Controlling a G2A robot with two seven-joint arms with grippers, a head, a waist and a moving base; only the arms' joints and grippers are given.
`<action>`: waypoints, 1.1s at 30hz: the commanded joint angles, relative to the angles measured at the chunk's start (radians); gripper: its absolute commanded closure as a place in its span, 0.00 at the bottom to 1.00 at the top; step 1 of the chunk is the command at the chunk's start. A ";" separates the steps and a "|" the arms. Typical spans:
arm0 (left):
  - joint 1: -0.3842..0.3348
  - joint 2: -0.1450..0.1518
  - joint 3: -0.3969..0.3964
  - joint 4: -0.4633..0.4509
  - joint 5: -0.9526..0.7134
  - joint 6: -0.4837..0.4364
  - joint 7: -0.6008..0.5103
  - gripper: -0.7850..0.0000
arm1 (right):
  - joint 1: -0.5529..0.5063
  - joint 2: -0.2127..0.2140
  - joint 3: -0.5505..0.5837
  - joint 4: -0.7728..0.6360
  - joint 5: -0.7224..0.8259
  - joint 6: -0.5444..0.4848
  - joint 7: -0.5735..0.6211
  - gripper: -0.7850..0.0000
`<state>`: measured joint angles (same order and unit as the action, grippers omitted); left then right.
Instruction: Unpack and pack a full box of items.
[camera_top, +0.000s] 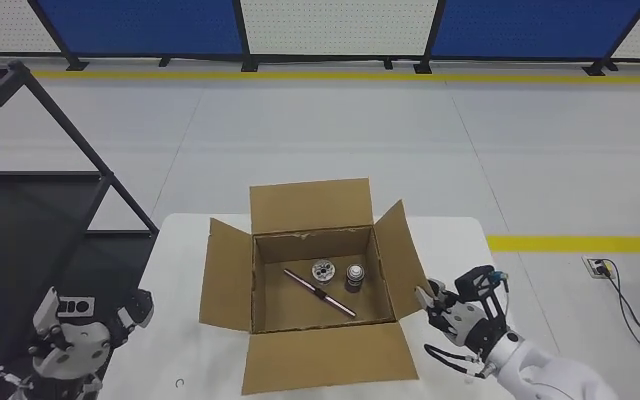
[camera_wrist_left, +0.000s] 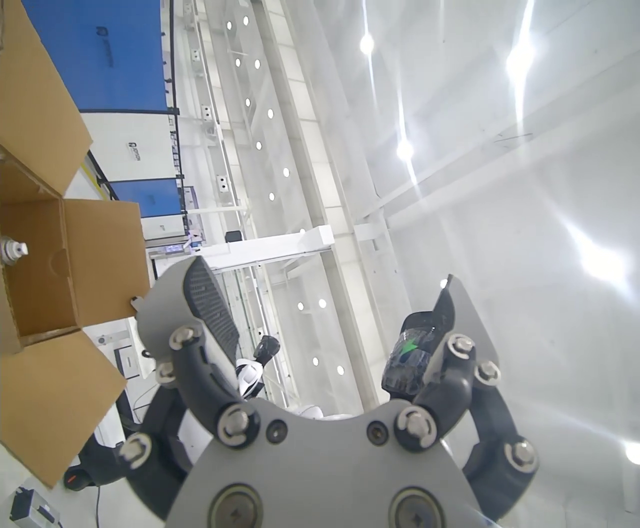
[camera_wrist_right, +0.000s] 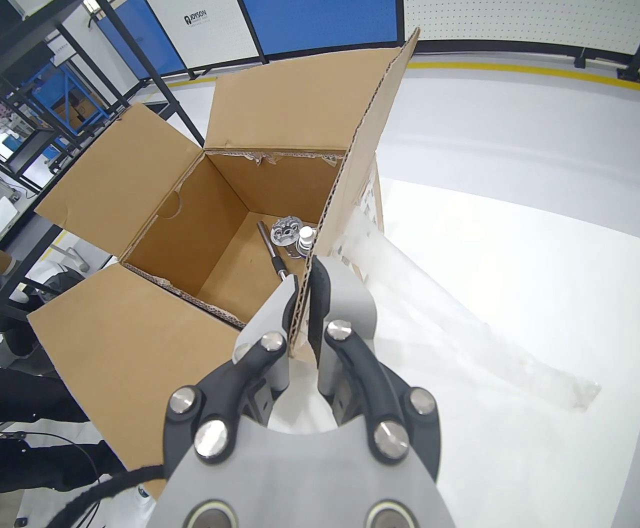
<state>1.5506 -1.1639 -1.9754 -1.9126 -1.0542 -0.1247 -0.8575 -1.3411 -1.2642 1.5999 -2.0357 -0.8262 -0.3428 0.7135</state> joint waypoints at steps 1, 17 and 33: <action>-0.005 -0.001 0.000 0.002 -0.006 0.000 0.016 0.00 | -0.003 0.001 -0.005 -0.008 0.004 0.007 0.003 1.00; 0.035 -0.001 -0.095 0.046 -0.005 -0.026 0.025 0.00 | 0.067 0.011 -0.045 0.016 0.123 0.026 -0.041 0.00; 0.016 0.024 -0.057 0.097 0.256 0.081 -0.102 0.00 | 0.142 0.022 0.075 0.183 0.433 0.097 -0.070 0.00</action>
<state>1.5662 -1.1392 -2.0316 -1.8151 -0.7856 -0.0433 -0.9598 -1.1992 -1.2423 1.6749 -1.8525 -0.3939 -0.2458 0.6431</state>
